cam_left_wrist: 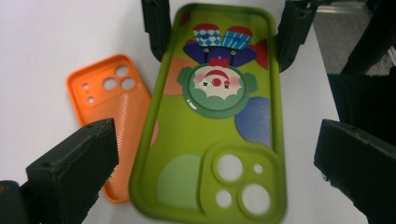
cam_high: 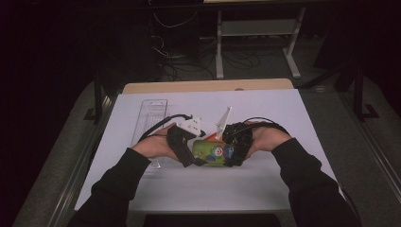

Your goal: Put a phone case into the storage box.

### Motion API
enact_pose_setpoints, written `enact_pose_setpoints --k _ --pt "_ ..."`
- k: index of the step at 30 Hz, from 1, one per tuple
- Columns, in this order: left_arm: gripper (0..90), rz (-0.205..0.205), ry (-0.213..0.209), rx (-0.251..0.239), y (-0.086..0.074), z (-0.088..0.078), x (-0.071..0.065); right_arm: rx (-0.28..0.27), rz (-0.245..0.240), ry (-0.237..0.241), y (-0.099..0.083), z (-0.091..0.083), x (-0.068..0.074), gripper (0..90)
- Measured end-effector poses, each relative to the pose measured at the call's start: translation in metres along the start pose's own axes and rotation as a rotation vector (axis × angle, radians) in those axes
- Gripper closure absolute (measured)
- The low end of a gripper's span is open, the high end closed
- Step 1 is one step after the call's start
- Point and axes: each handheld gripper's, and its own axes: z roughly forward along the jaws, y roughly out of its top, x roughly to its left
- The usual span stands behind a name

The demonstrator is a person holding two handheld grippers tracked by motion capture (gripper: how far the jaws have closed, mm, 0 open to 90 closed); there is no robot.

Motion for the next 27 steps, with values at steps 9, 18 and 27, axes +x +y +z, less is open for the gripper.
enact_pose_setpoints --k 9,18,27 --pt "0.0 0.037 -0.033 0.079 -0.001 0.013 -0.001 -0.001 -0.04 0.008 0.01 -0.001 0.002 15.4" --pt "6.0 0.006 -0.044 0.062 -0.002 0.017 -0.003 -0.002 -0.067 0.003 0.014 -0.003 0.003 15.3" --pt "14.7 0.004 -0.05 0.053 -0.007 0.019 -0.004 0.012 -0.075 0.013 0.016 0.001 0.004 15.3"
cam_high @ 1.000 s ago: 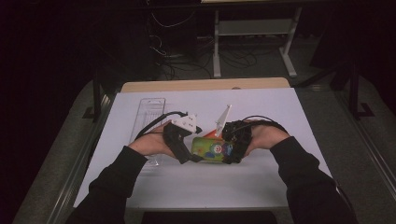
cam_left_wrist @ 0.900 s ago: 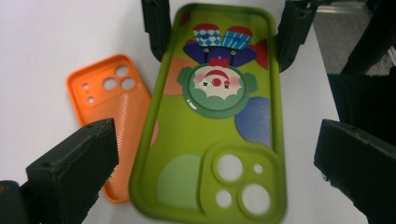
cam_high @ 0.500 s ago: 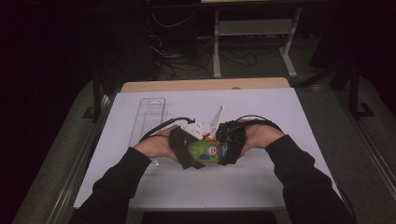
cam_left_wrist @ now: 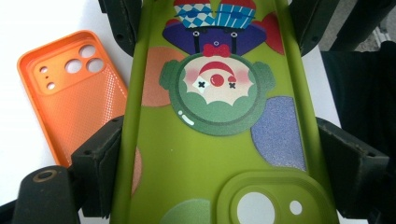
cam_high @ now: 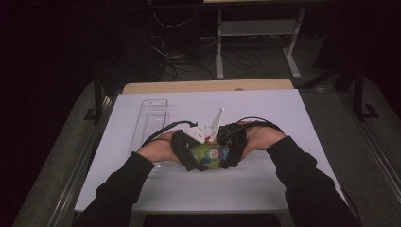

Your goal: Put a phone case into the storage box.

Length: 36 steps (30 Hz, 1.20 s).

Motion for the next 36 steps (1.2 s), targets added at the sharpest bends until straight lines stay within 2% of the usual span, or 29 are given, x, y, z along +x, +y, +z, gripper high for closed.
enact_pose_setpoints --k 2,3,4,5,7,9,11,12,13,14,15,16,17,19,20,21,22,23,25,26,28,30,31,32,34,36 --pt "15.0 -0.002 -0.002 0.006 -0.001 0.001 0.0 0.002 -0.003 0.004 0.0 0.002 0.0 15.2" --pt "15.1 0.01 0.014 0.018 -0.001 0.001 0.0 0.006 0.001 0.0 0.001 0.002 0.0 15.1" --pt "15.3 0.0 0.007 0.014 -0.001 0.002 -0.001 0.011 0.001 0.009 0.001 0.003 0.0 15.1" --pt "15.3 0.0 0.007 0.014 -0.001 0.002 -0.001 0.025 0.025 0.021 0.0 0.003 0.002 15.0" --pt "15.5 -0.002 0.017 0.019 -0.002 0.004 -0.003 0.015 -0.002 0.02 0.0 0.004 -0.001 14.9" --pt "15.7 0.008 0.018 0.021 -0.003 0.004 -0.003 0.014 -0.006 0.036 0.0 0.005 -0.001 14.7" --pt "15.8 -0.002 0.012 0.022 -0.004 0.004 -0.004 0.005 -0.013 0.046 -0.001 0.007 -0.002 14.4" --pt "15.8 -0.008 0.011 0.016 -0.004 0.004 -0.005 0.009 -0.006 0.044 -0.002 0.007 -0.001 14.3" --pt "15.8 -0.031 0.005 0.01 -0.006 0.006 -0.007 0.007 0.006 0.047 -0.002 0.007 -0.001 13.5" --pt "15.8 -0.031 0.005 0.01 -0.006 0.006 -0.007 0.007 0.006 0.047 -0.002 0.007 -0.001 13.5" --pt "15.8 -0.03 0.009 0.01 -0.006 0.007 -0.008 0.014 0.038 0.06 -0.003 0.007 0.0 12.5" --pt "15.9 -0.03 0.014 0.008 -0.006 0.007 -0.008 -0.021 0.027 0.042 -0.004 0.007 -0.002 8.9" --pt "15.9 -0.045 0.012 0.004 -0.007 0.006 -0.008 -0.027 0.054 0.051 -0.004 0.007 -0.002 6.4" --pt "15.9 -0.051 0.015 0.0 -0.007 0.006 -0.009 -0.034 0.064 0.048 -0.005 0.006 -0.002 4.8" --pt "15.9 -0.06 0.035 0.005 -0.008 0.004 -0.009 -0.069 0.078 0.035 -0.009 0.004 -0.004 2.1" --pt "15.9 -0.06 0.035 0.005 -0.008 0.004 -0.009 -0.069 0.078 0.035 -0.009 0.004 -0.004 2.1" --pt "15.9 -0.07 0.041 0.005 -0.009 0.004 -0.008 -0.091 0.111 0.011 -0.013 0.001 -0.005 0.9" --pt "15.8 -0.084 0.043 0.003 -0.009 0.004 -0.008 -0.115 0.107 -0.002 -0.016 0.0 -0.007 0.4" --pt "15.8 -0.107 0.059 -0.008 -0.011 0.003 -0.006 -0.16 0.141 -0.009 -0.023 -0.003 -0.009 0.0" --pt "15.8 -0.117 0.075 -0.004 -0.012 0.002 -0.003 -0.182 0.16 -0.033 -0.026 -0.005 -0.01 0.0" --pt "15.8 -0.125 0.088 -0.01 -0.013 0.001 -0.002 -0.195 0.179 -0.047 -0.028 -0.006 -0.01 0.0" --pt "15.8 -0.142 0.105 -0.005 -0.014 0.0 -0.001 -0.242 0.224 -0.083 -0.036 -0.009 -0.011 0.0" --pt "15.8 -0.166 0.118 -0.007 -0.014 -0.001 -0.001 -0.268 0.275 -0.092 -0.044 -0.012 -0.01 0.0" --pt "15.8 -0.166 0.118 -0.007 -0.014 -0.001 -0.001 -0.279 0.288 -0.102 -0.047 -0.012 -0.01 0.0" --pt "15.8 -0.201 0.137 0.002 -0.014 -0.002 -0.001 -0.321 0.3 -0.138 -0.055 -0.013 -0.011 0.0" --pt "15.8 -0.221 0.159 0.01 -0.014 -0.002 0.0 -0.347 0.352 -0.154 -0.062 -0.014 -0.009 0.0"
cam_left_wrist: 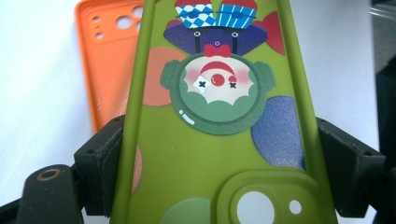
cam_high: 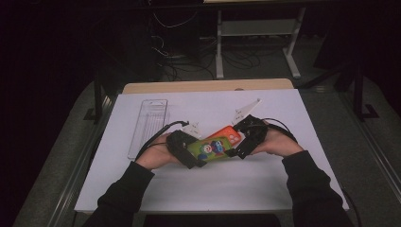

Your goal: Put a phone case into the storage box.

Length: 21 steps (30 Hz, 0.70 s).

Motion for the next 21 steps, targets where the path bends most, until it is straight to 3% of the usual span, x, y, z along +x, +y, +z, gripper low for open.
enact_pose_setpoints --k 2,4,6,11,13,17,21 --pt "15.8 -0.022 0.028 0.016 0.001 0.0 0.001 -0.035 0.065 -0.018 -0.007 -0.003 0.0 0.0" --pt "15.8 -0.041 0.053 0.038 0.001 0.0 0.003 -0.059 0.087 -0.027 -0.011 -0.003 0.0 0.0" --pt "15.8 -0.076 0.065 0.034 0.0 0.001 0.005 -0.089 0.146 -0.051 -0.02 -0.005 -0.001 0.0" --pt "15.8 -0.136 0.095 0.023 0.001 0.001 0.006 -0.114 0.194 -0.081 -0.031 -0.006 0.001 0.0" --pt "15.8 -0.147 0.098 0.019 0.002 0.001 0.006 -0.119 0.206 -0.098 -0.034 -0.005 0.002 0.0" --pt "15.8 -0.166 0.134 0.018 0.004 -0.002 0.008 -0.147 0.279 -0.152 -0.046 -0.005 0.007 0.0" --pt "15.8 -0.178 0.135 0.029 0.004 -0.004 0.009 -0.167 0.333 -0.177 -0.056 -0.001 0.013 0.0"
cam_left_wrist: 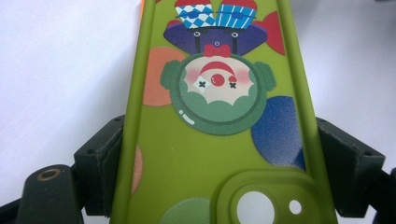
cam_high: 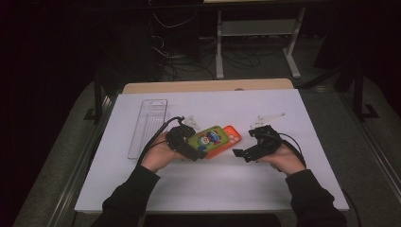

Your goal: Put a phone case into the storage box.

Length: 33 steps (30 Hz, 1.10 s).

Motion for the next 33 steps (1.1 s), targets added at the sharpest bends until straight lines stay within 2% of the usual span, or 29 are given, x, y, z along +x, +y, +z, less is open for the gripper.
enact_pose_setpoints --k 1,2,3,4,5,6,7,8,9,10,11,13,14,15,16,18,20,21,23,31,33 --pt "15.8 -0.007 0.006 0.002 0.0 0.001 0.0 0.0 0.0 0.0 0.0 0.0 0.0 0.0" --pt "15.8 -0.014 0.009 -0.002 -0.001 0.002 0.0 0.001 0.005 -0.02 -0.003 0.0 0.001 0.0" --pt "15.8 -0.019 0.007 0.006 -0.002 0.003 0.001 -0.018 0.04 -0.028 -0.01 -0.001 0.001 0.0" --pt "15.8 -0.019 0.007 0.006 -0.002 0.003 0.001 -0.021 0.053 -0.033 -0.013 -0.002 0.001 0.0" --pt "15.8 -0.019 0.01 0.009 -0.003 0.003 0.001 -0.021 0.053 -0.033 -0.013 -0.002 0.001 0.0" --pt "15.8 -0.049 0.012 -0.009 -0.004 0.005 -0.001 -0.041 0.059 -0.045 -0.018 -0.003 0.001 0.0" --pt "15.8 -0.053 0.013 -0.01 -0.004 0.005 -0.001 -0.054 0.067 -0.057 -0.021 -0.004 0.002 0.0" --pt "15.8 -0.022 0.016 0.016 -0.004 0.004 0.001 -0.054 0.067 -0.057 -0.021 -0.004 0.002 0.0" --pt "15.8 -0.043 0.02 0.005 -0.005 0.005 0.001 -0.06 0.076 -0.064 -0.023 -0.004 0.002 0.0" --pt "15.8 -0.045 0.02 0.005 -0.005 0.005 0.001 -0.066 0.079 -0.073 -0.025 -0.004 0.002 0.0" --pt "15.8 -0.052 0.019 -0.001 -0.005 0.004 0.001 -0.074 0.078 -0.103 -0.029 -0.003 0.003 0.0" --pt "15.8 -0.06 0.017 0.001 -0.006 0.004 0.002 -0.08 0.083 -0.105 -0.03 -0.002 0.004 0.0" --pt "15.8 -0.079 0.01 -0.017 -0.006 0.004 0.001 -0.084 0.078 -0.113 -0.03 -0.001 0.004 0.0" --pt "15.8 -0.08 0.003 -0.01 -0.006 0.003 0.002 -0.096 0.067 -0.116 -0.03 0.0 0.005 0.0" --pt "15.8 -0.065 0.004 0.002 -0.006 0.002 0.004 -0.101 0.064 -0.109 -0.03 0.001 0.006 0.0" --pt "15.8 -0.091 0.01 -0.017 -0.006 0.003 0.002 -0.11 0.051 -0.123 -0.029 0.003 0.008 0.0" --pt "15.8 -0.07 0.018 -0.004 -0.006 0.002 0.002 -0.122 0.043 -0.126 -0.028 0.005 0.009 0.0" --pt "15.8 -0.096 0.019 -0.024 -0.005 0.003 0.0 -0.123 0.039 -0.121 -0.027 0.006 0.009 0.0" --pt "15.8 -0.074 0.016 -0.01 -0.005 0.002 0.0 -0.122 0.037 -0.121 -0.027 0.006 0.009 0.0" --pt "15.8 -0.072 0.013 -0.008 -0.005 0.001 -0.001 -0.132 -0.004 -0.159 -0.025 0.01 0.008 0.0" --pt "15.8 -0.069 0.017 -0.009 -0.005 0.001 -0.001 -0.12 -0.012 -0.168 -0.025 0.01 0.011 0.0"
